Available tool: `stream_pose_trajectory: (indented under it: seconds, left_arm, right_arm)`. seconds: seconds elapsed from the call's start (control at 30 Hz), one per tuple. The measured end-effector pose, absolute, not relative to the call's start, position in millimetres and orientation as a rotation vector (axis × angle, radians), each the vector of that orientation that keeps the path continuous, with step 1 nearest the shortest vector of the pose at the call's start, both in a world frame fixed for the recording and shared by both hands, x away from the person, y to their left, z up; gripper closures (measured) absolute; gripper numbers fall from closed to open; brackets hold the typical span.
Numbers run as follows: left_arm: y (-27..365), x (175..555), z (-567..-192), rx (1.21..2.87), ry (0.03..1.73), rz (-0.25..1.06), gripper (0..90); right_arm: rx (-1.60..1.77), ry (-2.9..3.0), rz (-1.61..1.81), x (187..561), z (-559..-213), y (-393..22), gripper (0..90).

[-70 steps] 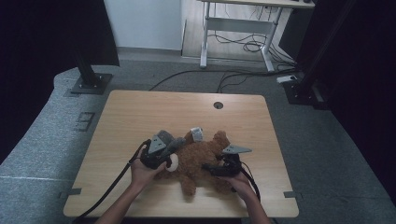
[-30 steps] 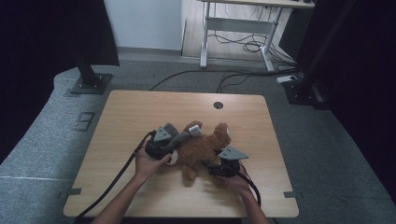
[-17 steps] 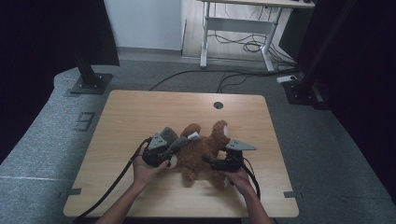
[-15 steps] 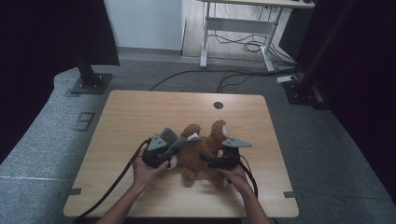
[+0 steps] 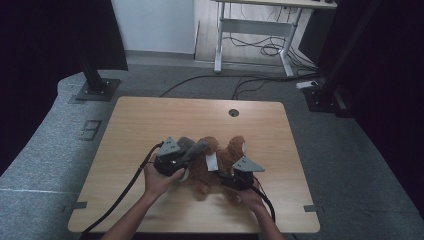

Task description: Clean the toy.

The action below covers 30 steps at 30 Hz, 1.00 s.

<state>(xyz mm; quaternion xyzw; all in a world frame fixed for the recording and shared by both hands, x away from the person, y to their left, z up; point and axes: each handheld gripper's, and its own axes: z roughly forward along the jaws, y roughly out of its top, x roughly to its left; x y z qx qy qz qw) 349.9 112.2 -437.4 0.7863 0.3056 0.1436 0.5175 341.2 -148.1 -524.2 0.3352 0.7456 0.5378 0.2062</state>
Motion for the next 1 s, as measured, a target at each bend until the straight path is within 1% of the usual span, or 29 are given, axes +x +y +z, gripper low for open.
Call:
stream_pose_trajectory:
  seconds: [0.07, 0.2, 0.27, 0.33, 0.4, 0.5, 0.63, 0.67, 0.73, 0.77, 0.83, 0.87, 0.9, 1.0]
  left_arm:
    - [96, 355, -423, 1.885, 0.702, 0.358, 75.8]
    - [75, 367, -418, 1.908, 0.695, 0.319, 75.4]
    - [60, 376, -424, 1.949, 0.704, 0.261, 74.8]
    - [56, 379, -428, 1.96, 0.708, 0.26, 74.8]
    - [49, 386, -439, 1.993, 0.725, 0.215, 75.0]
    - [48, 383, -442, 2.034, 0.711, 0.239, 75.7]
    - [56, 379, -438, 2.051, 0.712, 0.308, 75.8]
    - [67, 377, -436, 2.039, 0.728, 0.337, 75.7]
    - [84, 379, -435, 2.007, 0.766, 0.353, 75.6]
    - [84, 379, -435, 2.007, 0.766, 0.353, 75.6]
    - [112, 386, -435, 1.984, 0.853, 0.42, 75.4]
    - [121, 390, -437, 1.987, 0.883, 0.418, 75.3]
    - [128, 395, -441, 1.985, 0.909, 0.387, 75.2]
    - [145, 400, -453, 1.974, 0.948, 0.348, 75.0]
  right_arm:
    - [0.891, 2.061, 1.48, 336, -525, -145, 45.0]
    - [0.866, 2.05, 1.475, 333, -527, -145, 45.3]
    - [0.847, 2.046, 1.471, 331, -527, -145, 45.7]
    - [0.845, 2.044, 1.469, 331, -528, -145, 45.8]
    - [0.853, 2.041, 1.465, 331, -528, -145, 46.8]
    - [0.855, 2.043, 1.454, 331, -529, -146, 47.7]
    - [0.856, 2.044, 1.458, 331, -530, -147, 48.7]
    - [0.858, 2.042, 1.463, 331, -530, -147, 49.3]
    - [0.857, 2.043, 1.464, 331, -530, -148, 49.5]
    - [0.857, 2.043, 1.464, 331, -530, -148, 49.5]
    - [0.846, 2.04, 1.466, 330, -530, -148, 49.6]
    - [0.846, 2.04, 1.468, 330, -530, -148, 49.6]
    - [0.844, 2.036, 1.471, 330, -531, -148, 49.6]
    - [0.848, 2.033, 1.474, 330, -531, -148, 49.5]
